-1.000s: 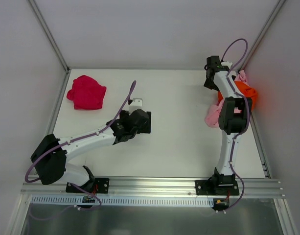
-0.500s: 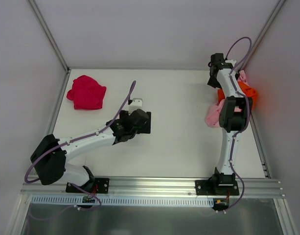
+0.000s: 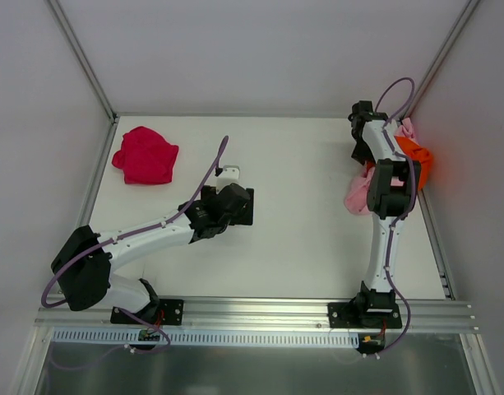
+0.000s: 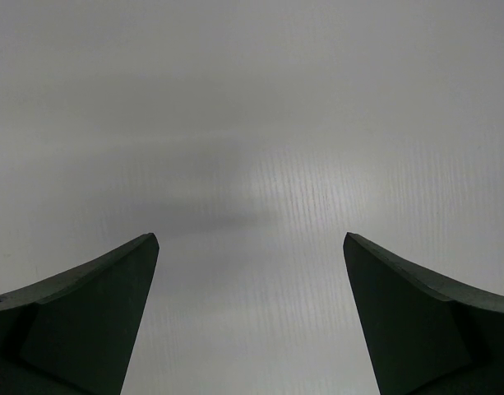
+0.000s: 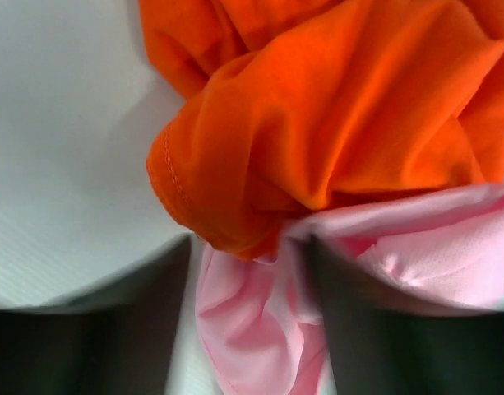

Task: Fold and stack the t-shirts
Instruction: Grab crumpled tshirt from the corner of the board with the right arm, then move the tshirt to the center of the board

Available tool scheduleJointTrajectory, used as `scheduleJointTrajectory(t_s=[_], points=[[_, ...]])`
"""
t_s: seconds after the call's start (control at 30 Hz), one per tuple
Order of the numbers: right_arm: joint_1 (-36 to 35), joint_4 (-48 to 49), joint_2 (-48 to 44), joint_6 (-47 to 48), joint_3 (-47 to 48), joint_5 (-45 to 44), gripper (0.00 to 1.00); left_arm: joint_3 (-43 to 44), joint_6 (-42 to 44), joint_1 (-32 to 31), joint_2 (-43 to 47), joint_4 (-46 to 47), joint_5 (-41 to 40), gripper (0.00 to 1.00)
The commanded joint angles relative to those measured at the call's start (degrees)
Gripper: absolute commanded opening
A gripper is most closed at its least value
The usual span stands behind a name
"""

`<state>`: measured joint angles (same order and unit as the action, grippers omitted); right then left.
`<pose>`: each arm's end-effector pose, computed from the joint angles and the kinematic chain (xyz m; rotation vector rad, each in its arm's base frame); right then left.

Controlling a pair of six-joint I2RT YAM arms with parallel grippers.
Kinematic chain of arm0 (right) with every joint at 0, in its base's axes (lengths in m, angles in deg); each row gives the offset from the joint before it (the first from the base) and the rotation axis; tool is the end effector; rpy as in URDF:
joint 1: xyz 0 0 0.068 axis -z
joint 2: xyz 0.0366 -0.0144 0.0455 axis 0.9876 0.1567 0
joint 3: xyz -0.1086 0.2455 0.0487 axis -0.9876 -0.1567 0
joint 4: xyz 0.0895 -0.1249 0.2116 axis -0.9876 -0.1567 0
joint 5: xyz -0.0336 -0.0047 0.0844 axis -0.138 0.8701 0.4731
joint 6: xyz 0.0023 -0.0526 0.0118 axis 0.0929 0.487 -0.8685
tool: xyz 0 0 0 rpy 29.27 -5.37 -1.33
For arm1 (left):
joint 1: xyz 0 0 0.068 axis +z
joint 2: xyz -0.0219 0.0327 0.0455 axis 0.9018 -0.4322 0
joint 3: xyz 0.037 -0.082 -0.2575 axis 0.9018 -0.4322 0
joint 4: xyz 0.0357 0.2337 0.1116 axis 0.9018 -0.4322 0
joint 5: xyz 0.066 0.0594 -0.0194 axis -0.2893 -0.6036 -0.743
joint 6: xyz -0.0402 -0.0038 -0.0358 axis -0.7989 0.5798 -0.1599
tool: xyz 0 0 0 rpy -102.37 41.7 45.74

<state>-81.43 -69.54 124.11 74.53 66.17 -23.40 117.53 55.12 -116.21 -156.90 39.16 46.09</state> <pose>0.5009 -0.0155 0.2022 0.3569 2.5674 -0.7197 0.1968 -0.2212 0.2455 0.0873 2.1986 -0.2256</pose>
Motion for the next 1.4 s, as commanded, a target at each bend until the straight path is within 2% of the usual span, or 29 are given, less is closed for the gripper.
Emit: scheduleJointTrajectory(t_s=[0.0,0.07,0.33,0.43,0.57,0.67,0.8,0.97,1.17,1.37], points=[[0.2,0.8,-3.0,1.1,0.0,2.5,0.44,1.3,-1.2,-0.4,2.4,0.2,0.3,0.99],[0.3,1.4,-2.9,1.5,-0.3,3.1,0.01,1.2,-1.2,-0.4,2.5,0.2,0.1,0.99],[-4.2,9.2,-5.7,8.4,-5.3,0.3,0.01,1.4,-1.1,-0.4,1.8,0.3,0.3,0.99],[-7.3,15.5,-9.9,12.4,-10.3,-1.5,0.01,1.4,-1.0,-0.4,1.6,0.4,0.0,0.99],[-12.1,29.4,-18.3,19.1,-19.7,-2.7,0.01,1.3,-1.0,-0.4,1.7,0.4,0.0,0.99],[-15.6,34.9,-24.9,22.3,-25.0,-1.8,0.01,1.4,-1.0,-0.4,1.5,0.6,0.3,0.99],[-20.0,35.8,-30.1,24.4,-26.4,0.3,0.01,1.5,-1.0,-0.5,1.5,0.4,0.0,0.99],[-21.9,34.7,-35.0,25.0,-27.5,15.7,0.01,0.8,-1.1,-0.5,2.5,0.9,-0.8,0.99],[-25.8,36.1,-39.5,29.5,-31.4,22.3,0.01,0.8,-1.1,-0.5,2.3,1.1,-0.6,0.99],[-26.1,34.0,-42.1,29.9,-33.1,40.2,0.01,0.4,-1.4,-0.5,2.9,1.3,-1.3,0.99]])
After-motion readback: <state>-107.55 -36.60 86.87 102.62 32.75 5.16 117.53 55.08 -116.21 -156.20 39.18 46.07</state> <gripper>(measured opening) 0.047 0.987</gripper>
